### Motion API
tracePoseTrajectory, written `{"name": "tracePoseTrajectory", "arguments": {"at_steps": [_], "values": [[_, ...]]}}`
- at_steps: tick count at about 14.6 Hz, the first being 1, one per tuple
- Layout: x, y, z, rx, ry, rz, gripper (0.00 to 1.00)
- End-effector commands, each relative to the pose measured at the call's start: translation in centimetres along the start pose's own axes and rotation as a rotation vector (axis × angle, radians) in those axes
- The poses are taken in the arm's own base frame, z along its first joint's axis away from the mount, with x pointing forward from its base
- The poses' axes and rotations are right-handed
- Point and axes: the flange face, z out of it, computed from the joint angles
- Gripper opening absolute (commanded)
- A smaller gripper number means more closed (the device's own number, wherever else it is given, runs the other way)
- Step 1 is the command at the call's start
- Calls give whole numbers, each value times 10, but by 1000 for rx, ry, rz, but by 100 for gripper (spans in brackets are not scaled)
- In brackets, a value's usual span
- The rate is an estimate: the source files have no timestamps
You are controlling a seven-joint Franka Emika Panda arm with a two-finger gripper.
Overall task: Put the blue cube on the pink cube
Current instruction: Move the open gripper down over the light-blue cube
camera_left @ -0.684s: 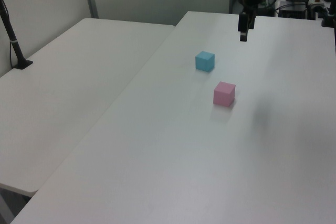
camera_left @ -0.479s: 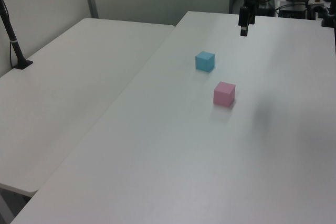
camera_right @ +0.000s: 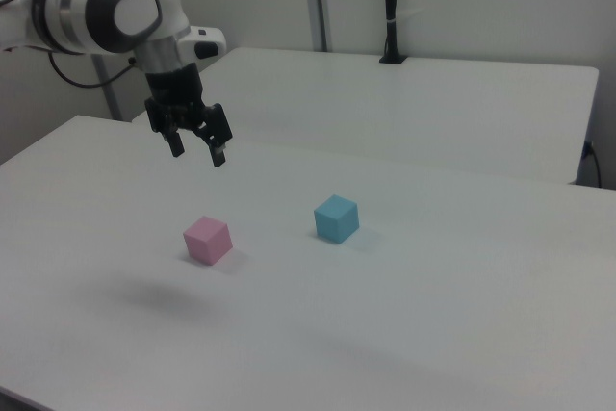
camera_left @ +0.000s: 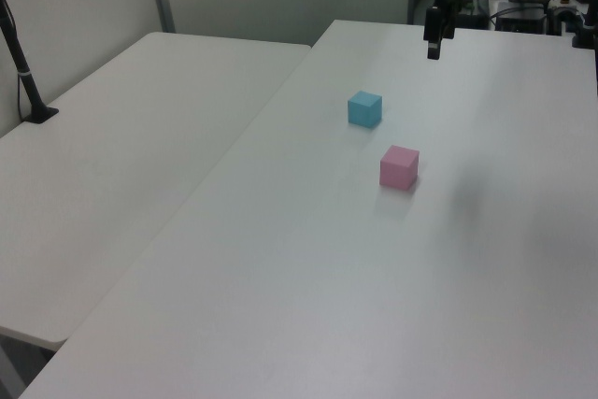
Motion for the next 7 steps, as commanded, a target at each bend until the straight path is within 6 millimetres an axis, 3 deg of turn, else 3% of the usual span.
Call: {"name": "tracePoseTrajectory", "arguments": {"at_steps": [1,7], "values": [[35,7,38,27,49,7,100],[114,46,107,7,60,59,100]]}}
